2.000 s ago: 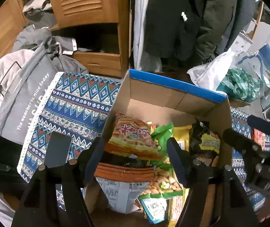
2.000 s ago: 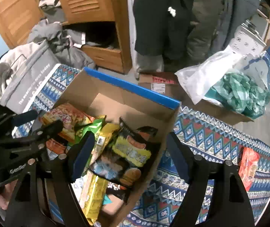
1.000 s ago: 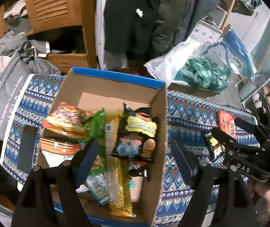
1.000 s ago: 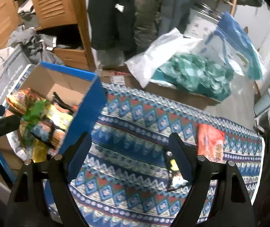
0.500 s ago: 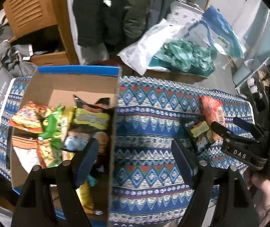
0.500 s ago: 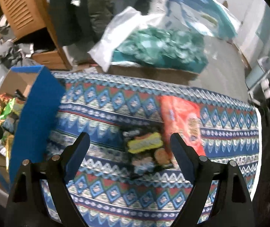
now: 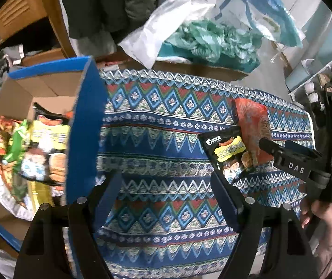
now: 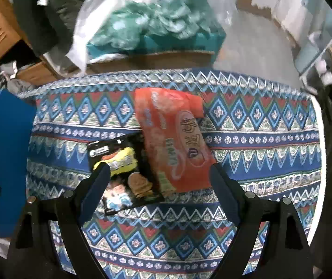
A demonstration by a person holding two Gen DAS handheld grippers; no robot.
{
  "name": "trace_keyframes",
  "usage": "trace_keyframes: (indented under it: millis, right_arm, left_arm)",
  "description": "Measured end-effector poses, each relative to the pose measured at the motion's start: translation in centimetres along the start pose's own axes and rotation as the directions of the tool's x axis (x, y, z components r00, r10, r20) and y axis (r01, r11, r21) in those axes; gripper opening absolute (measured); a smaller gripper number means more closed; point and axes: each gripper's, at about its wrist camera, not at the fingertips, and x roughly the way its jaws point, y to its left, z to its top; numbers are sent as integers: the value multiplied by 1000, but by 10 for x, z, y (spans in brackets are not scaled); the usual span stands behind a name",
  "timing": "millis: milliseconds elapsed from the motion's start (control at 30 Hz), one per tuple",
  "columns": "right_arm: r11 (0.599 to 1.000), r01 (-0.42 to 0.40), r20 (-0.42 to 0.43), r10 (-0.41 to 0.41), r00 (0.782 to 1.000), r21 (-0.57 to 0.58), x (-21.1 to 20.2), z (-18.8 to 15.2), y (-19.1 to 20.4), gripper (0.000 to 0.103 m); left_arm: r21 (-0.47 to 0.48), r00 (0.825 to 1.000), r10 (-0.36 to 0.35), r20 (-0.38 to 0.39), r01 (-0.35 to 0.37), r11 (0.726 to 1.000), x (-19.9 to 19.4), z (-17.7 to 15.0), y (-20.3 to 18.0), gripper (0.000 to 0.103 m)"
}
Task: Organize snacks
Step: 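Grasp the red wafer packet with the right tool while the left tool grasps the black yellow-label bag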
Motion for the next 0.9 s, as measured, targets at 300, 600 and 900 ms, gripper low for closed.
trace_keyframes:
  millis: [300, 600, 900]
  right_arm:
    - [997, -67, -39, 65, 997, -37, 39, 25, -9, 86]
    - [993, -115, -12, 115, 993, -14, 69, 28, -9, 86]
    - [994, -62, 18, 63, 998, -85, 89, 26, 0, 86]
  left_arm:
    - [-74, 996, 13, -94, -20, 997, 51, 16, -9, 80]
    - [-227, 989, -73, -129, 43, 973, 78, 24, -8, 80]
    - [-219, 988, -94, -123, 65, 974, 81, 25, -33, 80]
